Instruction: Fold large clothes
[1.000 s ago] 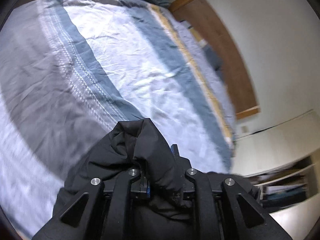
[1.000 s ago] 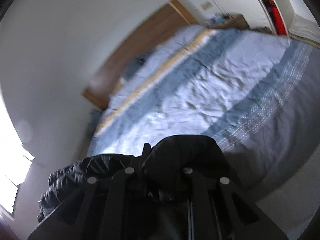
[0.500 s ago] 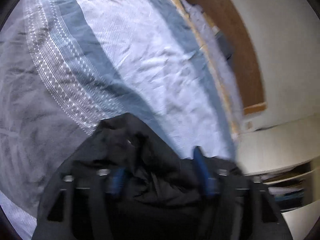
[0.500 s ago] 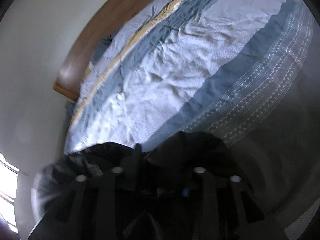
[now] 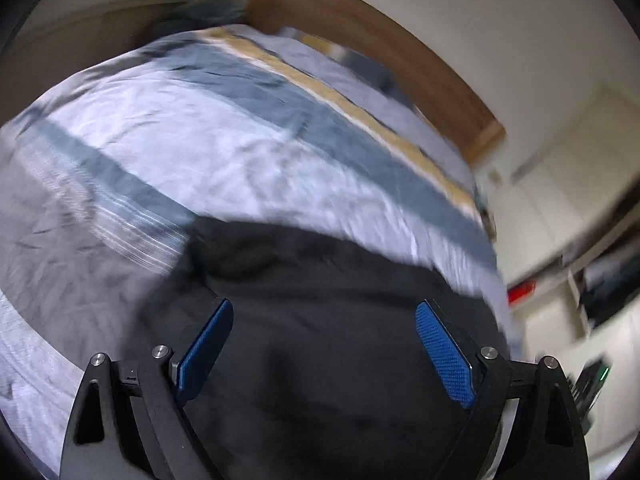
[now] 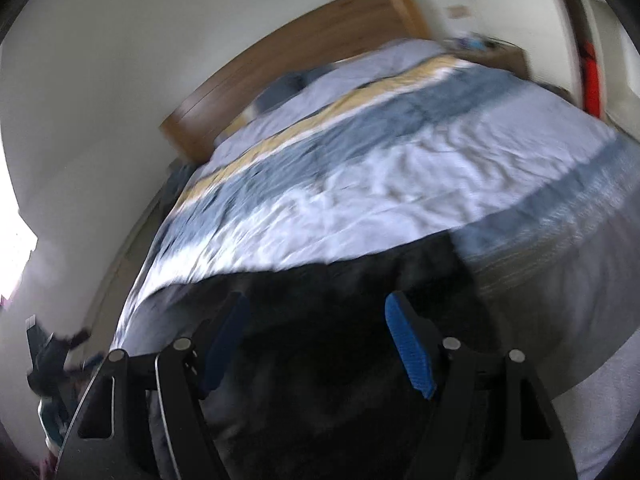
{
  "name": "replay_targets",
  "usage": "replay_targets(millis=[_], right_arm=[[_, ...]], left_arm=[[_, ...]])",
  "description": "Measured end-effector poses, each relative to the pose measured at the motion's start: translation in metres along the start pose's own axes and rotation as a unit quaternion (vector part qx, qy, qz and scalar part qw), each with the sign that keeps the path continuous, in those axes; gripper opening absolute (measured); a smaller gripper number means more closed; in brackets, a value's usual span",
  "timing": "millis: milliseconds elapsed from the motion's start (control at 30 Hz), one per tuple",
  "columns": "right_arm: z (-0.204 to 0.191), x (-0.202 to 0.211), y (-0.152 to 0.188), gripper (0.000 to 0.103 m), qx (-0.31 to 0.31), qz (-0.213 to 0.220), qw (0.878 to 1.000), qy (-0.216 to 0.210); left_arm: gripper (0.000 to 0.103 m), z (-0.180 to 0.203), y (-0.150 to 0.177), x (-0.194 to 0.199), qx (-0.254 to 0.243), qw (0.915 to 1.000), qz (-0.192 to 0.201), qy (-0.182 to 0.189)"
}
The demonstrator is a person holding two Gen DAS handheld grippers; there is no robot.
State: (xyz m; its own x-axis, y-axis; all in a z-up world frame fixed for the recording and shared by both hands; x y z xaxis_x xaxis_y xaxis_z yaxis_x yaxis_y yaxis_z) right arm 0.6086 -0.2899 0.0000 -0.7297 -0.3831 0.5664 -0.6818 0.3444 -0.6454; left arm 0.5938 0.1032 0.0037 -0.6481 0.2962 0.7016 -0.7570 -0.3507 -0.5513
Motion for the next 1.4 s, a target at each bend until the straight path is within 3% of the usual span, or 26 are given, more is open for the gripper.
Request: replay_targets(millis=[133, 267, 333, 500, 600, 700, 800, 933, 1067, 1100, 1133, 1167, 1300, 1400], right_arm=[[-0.056, -0.026, 0.032, 0.071, 0.05, -0.029, 0.998, -0.02], [-0.075, -0.079, 0.052, 0.071, 0.102, -0.061, 0.993, 0.01], [-0.064, -0.115, 0.052, 0.071, 0.108, -0.087, 0.989, 0.043], [-0.035, -0.171, 0.03, 0.071, 0.09, -0.103, 0.989, 0.061], [-0.022, -0.196, 0.022, 0.071, 0.083, -0.11, 0.988, 0.062], [-0.008, -0.213, 0.019, 0.071, 0.068, -0.115, 0.99, 0.047], [0.0, -0.211, 0.02, 0.071, 0.06, -0.113, 0.992, 0.021], [0.036, -0.188, 0.016, 0.071, 0.054, -0.112, 0.992, 0.026], [0.084, -0.157, 0.016, 0.071, 0.036, -0.112, 0.991, 0.068], [0.095, -0.148, 0.016, 0.071, 0.041, -0.113, 0.988, 0.095], [0.103, -0.138, 0.015, 0.071, 0.049, -0.112, 0.985, 0.125], [0.105, -0.127, 0.013, 0.071, 0.052, -0.107, 0.983, 0.139], [0.064, -0.089, 0.009, 0.071, 0.081, -0.07, 0.99, 0.097], [0.02, -0.079, 0.023, 0.071, 0.119, -0.06, 0.99, 0.053]], left_arm=[[0.09, 0.049, 0.034, -0.034, -0.084, 0.9962, -0.015, -0.016], [0.09, 0.067, 0.039, -0.097, -0.148, 0.9841, -0.034, -0.092], [0.093, 0.065, 0.034, -0.123, -0.15, 0.9807, -0.053, -0.114], [0.099, 0.055, 0.008, -0.177, -0.146, 0.9745, -0.075, -0.154], [0.103, 0.05, -0.001, -0.203, -0.141, 0.9737, -0.084, -0.158], [0.103, 0.038, -0.009, -0.218, -0.12, 0.9788, -0.088, -0.14], [0.102, 0.027, -0.011, -0.212, -0.115, 0.982, -0.089, -0.12], [0.103, -0.014, -0.017, -0.192, -0.1, 0.9807, -0.092, -0.141], [0.103, -0.083, -0.019, -0.162, -0.068, 0.9675, -0.104, -0.22], [0.103, -0.099, -0.02, -0.147, -0.067, 0.9592, -0.1, -0.256], [0.101, -0.104, -0.02, -0.138, -0.065, 0.9566, -0.094, -0.268], [0.099, -0.103, -0.021, -0.122, -0.064, 0.9599, -0.077, -0.262], [0.099, -0.067, -0.013, -0.081, -0.08, 0.9793, -0.014, -0.185], [0.099, -0.053, 0.012, -0.078, -0.096, 0.9819, -0.03, -0.161]])
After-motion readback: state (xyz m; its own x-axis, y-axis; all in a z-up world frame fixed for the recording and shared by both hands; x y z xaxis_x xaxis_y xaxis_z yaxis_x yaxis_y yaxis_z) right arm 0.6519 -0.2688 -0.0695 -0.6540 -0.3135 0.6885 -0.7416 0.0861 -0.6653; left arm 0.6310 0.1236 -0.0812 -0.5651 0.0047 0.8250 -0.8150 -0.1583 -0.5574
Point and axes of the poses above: each gripper's, at about its wrist camera, not at the fingertips, and x roughly against the way its jaws point, z to its right, y to its underside, the point moved 10 cm from there along -x, roughly the way its jaws point, and after that the axes turned 4 degrees about -y, right-handed, at the moved point
